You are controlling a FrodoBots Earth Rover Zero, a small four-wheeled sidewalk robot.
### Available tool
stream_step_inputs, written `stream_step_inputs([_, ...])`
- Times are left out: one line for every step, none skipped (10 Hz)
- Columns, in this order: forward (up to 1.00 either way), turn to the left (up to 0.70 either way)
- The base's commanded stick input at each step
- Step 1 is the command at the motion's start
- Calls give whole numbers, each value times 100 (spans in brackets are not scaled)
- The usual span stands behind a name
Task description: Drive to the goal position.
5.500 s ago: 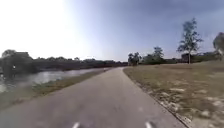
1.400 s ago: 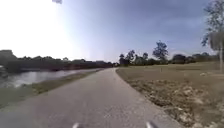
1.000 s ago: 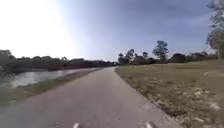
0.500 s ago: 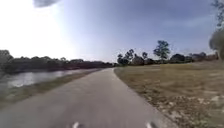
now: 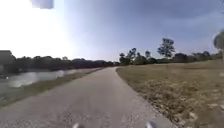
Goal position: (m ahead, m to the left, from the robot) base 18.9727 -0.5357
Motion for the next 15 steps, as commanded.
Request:
stream_step_inputs([100, 12])
stream_step_inputs([100, 39])
stream_step_inputs([100, 40])
stream_step_inputs([100, 4])
stream_step_inputs([100, 3])
stream_step_inputs([100, 3])
stream_step_inputs([100, 2])
stream_step_inputs([100, 2])
stream_step_inputs([100, 2])
stream_step_inputs([100, 2])
stream_step_inputs([100, 2])
stream_step_inputs([100, 2])
stream_step_inputs([100, 2])
stream_step_inputs([100, 2])
stream_step_inputs([100, -10])
